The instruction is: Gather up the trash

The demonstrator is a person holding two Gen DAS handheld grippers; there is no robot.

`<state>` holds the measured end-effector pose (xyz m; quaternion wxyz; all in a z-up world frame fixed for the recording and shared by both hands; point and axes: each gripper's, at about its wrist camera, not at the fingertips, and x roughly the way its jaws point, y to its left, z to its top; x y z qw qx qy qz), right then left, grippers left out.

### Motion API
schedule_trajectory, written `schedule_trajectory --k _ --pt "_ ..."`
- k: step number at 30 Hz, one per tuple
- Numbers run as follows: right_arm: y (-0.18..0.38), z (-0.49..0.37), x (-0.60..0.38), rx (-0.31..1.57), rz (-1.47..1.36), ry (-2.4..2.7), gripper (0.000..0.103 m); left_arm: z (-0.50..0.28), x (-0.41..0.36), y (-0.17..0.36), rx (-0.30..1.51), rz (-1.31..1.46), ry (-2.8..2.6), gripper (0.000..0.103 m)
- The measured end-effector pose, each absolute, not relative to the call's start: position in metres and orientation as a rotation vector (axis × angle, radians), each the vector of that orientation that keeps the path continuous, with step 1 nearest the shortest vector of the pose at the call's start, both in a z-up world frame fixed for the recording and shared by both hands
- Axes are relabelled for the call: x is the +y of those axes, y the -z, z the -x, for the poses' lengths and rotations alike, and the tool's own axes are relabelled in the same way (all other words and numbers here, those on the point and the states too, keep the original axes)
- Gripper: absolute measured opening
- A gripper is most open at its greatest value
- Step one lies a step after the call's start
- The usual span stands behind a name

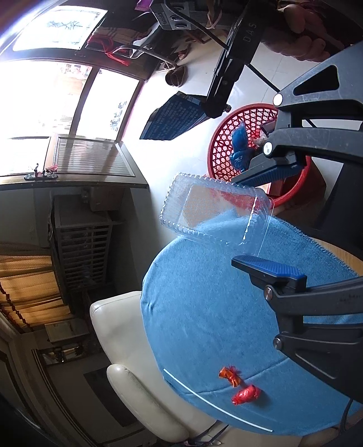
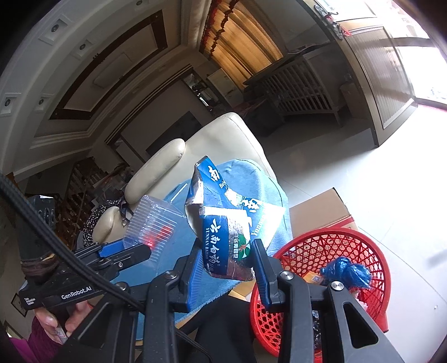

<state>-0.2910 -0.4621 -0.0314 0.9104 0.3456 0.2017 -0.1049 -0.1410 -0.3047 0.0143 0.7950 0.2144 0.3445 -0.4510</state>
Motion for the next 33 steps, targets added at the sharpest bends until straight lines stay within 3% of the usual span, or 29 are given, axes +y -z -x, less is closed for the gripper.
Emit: schedule_trajectory --k 33 --pt "0.054 0.314 -0.487 0.438 -0.776 0.287 0.036 0.131 -0.332 0.008 0.817 -0.462 1.011 0.052"
